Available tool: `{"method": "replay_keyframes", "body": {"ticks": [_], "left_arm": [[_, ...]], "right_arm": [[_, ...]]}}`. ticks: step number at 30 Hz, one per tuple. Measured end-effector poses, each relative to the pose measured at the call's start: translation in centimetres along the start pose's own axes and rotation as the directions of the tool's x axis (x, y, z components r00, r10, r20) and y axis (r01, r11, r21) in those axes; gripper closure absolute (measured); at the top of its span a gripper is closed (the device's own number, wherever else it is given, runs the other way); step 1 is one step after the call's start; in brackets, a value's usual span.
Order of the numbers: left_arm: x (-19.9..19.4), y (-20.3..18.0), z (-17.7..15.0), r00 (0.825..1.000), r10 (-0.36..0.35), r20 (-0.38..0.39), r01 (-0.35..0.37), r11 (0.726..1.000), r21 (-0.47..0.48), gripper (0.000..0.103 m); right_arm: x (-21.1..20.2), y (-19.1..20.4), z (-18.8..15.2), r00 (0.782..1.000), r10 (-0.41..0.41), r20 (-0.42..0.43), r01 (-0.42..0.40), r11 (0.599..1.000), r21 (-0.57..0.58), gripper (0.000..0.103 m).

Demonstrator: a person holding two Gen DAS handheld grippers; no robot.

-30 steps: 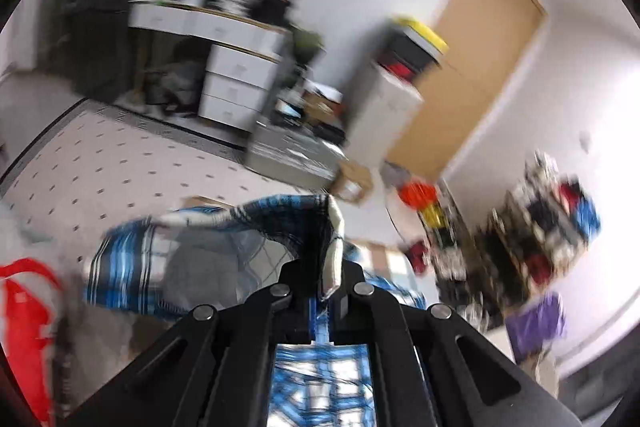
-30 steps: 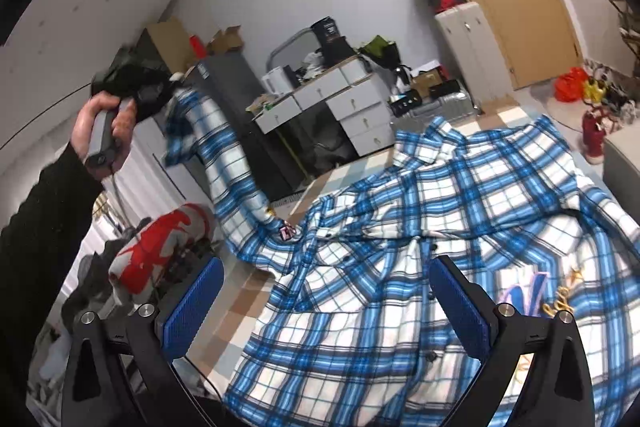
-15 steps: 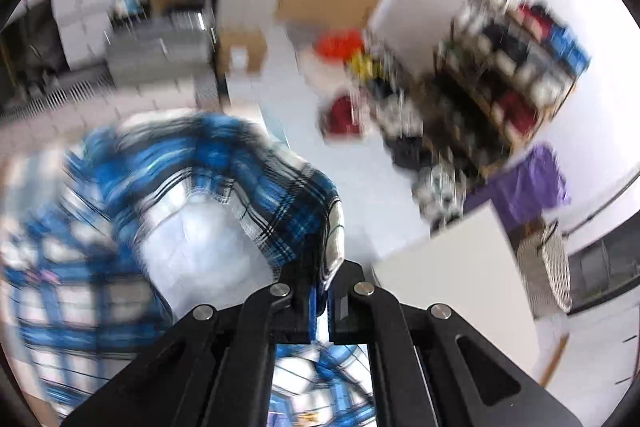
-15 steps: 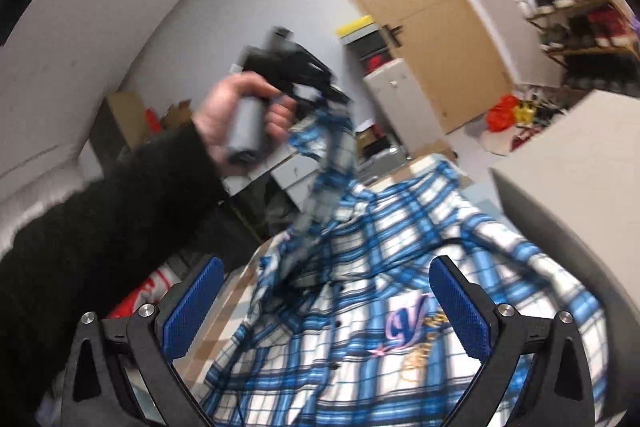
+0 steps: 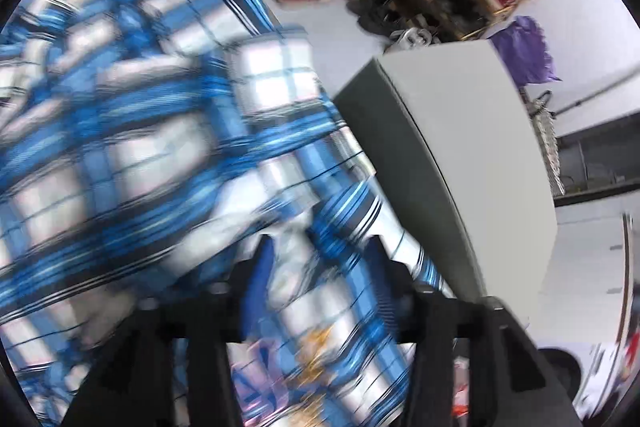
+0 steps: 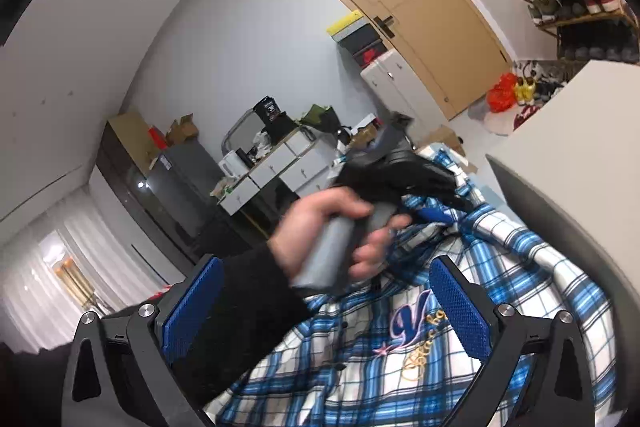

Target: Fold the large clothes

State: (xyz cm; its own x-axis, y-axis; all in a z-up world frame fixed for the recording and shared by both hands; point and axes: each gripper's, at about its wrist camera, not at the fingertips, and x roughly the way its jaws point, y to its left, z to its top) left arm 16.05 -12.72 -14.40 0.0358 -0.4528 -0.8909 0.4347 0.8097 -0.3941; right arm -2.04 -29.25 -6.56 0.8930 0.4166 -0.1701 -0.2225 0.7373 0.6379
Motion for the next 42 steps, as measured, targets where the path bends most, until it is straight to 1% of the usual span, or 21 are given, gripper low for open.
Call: {"method": "replay_keyframes", "body": {"ticks": [1, 3, 6, 7, 8, 11, 13, 14, 17, 21, 23, 24, 26, 28, 29, 31, 32, 34, 37, 39, 42], "left_arm": [[-1.7, 1.5, -0.9, 0.999, 0.013, 0.034, -0.013, 1.000, 0.006, 0.047], [-4.8, 4.7, -2.4, 0.991, 0.087, 0.101, -0.085, 0.996, -0.025, 0.023], [-8.4, 11.2, -4.6, 0.968, 0.182, 0.173, -0.163, 0.979, -0.121, 0.022], [-8.6, 12.8, -4.4, 0.964, 0.200, 0.176, -0.172, 0.972, -0.160, 0.022], [-8.9, 15.9, -5.5, 0.967, 0.195, 0.166, -0.156, 0.962, -0.223, 0.022], [-7.8, 20.0, -7.3, 0.968, 0.213, 0.130, -0.161, 0.931, -0.327, 0.022], [-6.9, 21.1, -8.0, 0.969, 0.218, 0.118, -0.164, 0.920, -0.356, 0.022], [-6.5, 22.2, -8.7, 0.973, 0.197, 0.118, -0.139, 0.915, -0.379, 0.022], [-6.0, 22.7, -9.9, 0.971, 0.166, 0.171, -0.087, 0.915, -0.394, 0.022], [-7.4, 22.8, -10.2, 0.977, 0.141, 0.162, -0.063, 0.910, -0.409, 0.022], [-9.1, 21.8, -9.6, 0.973, 0.122, 0.194, -0.041, 0.926, -0.376, 0.022], [-10.0, 21.5, -9.4, 0.963, 0.149, 0.223, -0.062, 0.933, -0.353, 0.021], [-11.2, 22.0, -8.7, 0.948, 0.200, 0.249, -0.101, 0.928, -0.358, 0.021], [-10.3, 23.2, -8.2, 0.950, 0.217, 0.226, -0.116, 0.913, -0.390, 0.021], [-9.4, 24.3, -8.2, 0.956, 0.223, 0.190, -0.124, 0.896, -0.426, 0.021], [-7.8, 25.3, -7.4, 0.965, 0.209, 0.157, -0.119, 0.886, -0.447, 0.022], [-7.3, 25.6, -7.7, 0.963, 0.218, 0.161, -0.124, 0.882, -0.455, 0.022], [-6.8, 25.1, -8.1, 0.950, 0.251, 0.186, -0.152, 0.892, -0.427, 0.021], [-6.9, 24.2, -8.0, 0.948, 0.282, 0.148, -0.208, 0.899, -0.385, 0.022], [-7.9, 23.8, -7.4, 0.947, 0.280, 0.159, -0.198, 0.896, -0.396, 0.021], [-11.3, 23.7, -6.8, 0.932, 0.296, 0.208, -0.184, 0.883, -0.433, 0.021]], "right_arm": [[0.1, 0.1, -0.2, 1.000, 0.001, -0.003, -0.001, 1.000, 0.002, 0.000], [0.2, 0.4, -0.2, 1.000, 0.002, -0.005, -0.002, 1.000, -0.005, 0.000], [0.5, 1.0, -0.5, 1.000, -0.004, -0.008, 0.004, 1.000, -0.024, 0.000], [0.7, 1.1, -0.7, 1.000, -0.007, -0.011, 0.007, 1.000, -0.030, 0.000], [0.9, 1.3, -0.8, 1.000, -0.013, -0.017, 0.013, 0.999, -0.037, 0.000], [1.3, 1.8, -1.1, 0.999, -0.022, -0.025, 0.021, 0.998, -0.055, 0.000], [1.6, 1.9, -1.4, 0.999, -0.033, -0.032, 0.030, 0.997, -0.069, 0.000], [1.7, 2.0, -1.5, 0.999, -0.040, -0.037, 0.037, 0.996, -0.076, 0.000], [2.2, 2.2, -1.8, 0.997, -0.052, -0.050, 0.048, 0.995, -0.089, 0.000], [3.1, 2.3, -2.2, 0.994, -0.082, -0.073, 0.073, 0.990, -0.118, 0.000], [3.8, 2.2, -2.5, 0.990, -0.093, -0.102, 0.081, 0.989, -0.120, 0.000], [4.0, 2.2, -2.6, 0.989, -0.097, -0.111, 0.084, 0.989, -0.121, 0.000], [4.3, 2.3, -2.8, 0.987, -0.101, -0.126, 0.086, 0.988, -0.125, 0.000], [4.5, 2.6, -2.9, 0.987, -0.101, -0.128, 0.083, 0.987, -0.135, 0.000], [4.6, 2.8, -3.0, 0.986, -0.105, -0.126, 0.086, 0.986, -0.146, 0.000], [4.7, 3.0, -3.2, 0.986, -0.113, -0.126, 0.091, 0.982, -0.165, 0.000], [4.8, 3.1, -3.3, 0.985, -0.117, -0.128, 0.094, 0.980, -0.174, 0.000], [5.1, 3.2, -3.5, 0.982, -0.133, -0.138, 0.105, 0.976, -0.191, 0.000], [5.9, 3.1, -3.9, 0.975, -0.154, -0.163, 0.119, 0.972, -0.204, 0.000], [6.5, 2.9, -4.0, 0.970, -0.161, -0.181, 0.125, 0.972, -0.199, 0.000], [7.3, 3.0, -4.2, 0.964, -0.178, -0.198, 0.136, 0.969, -0.207, 0.000]]}}
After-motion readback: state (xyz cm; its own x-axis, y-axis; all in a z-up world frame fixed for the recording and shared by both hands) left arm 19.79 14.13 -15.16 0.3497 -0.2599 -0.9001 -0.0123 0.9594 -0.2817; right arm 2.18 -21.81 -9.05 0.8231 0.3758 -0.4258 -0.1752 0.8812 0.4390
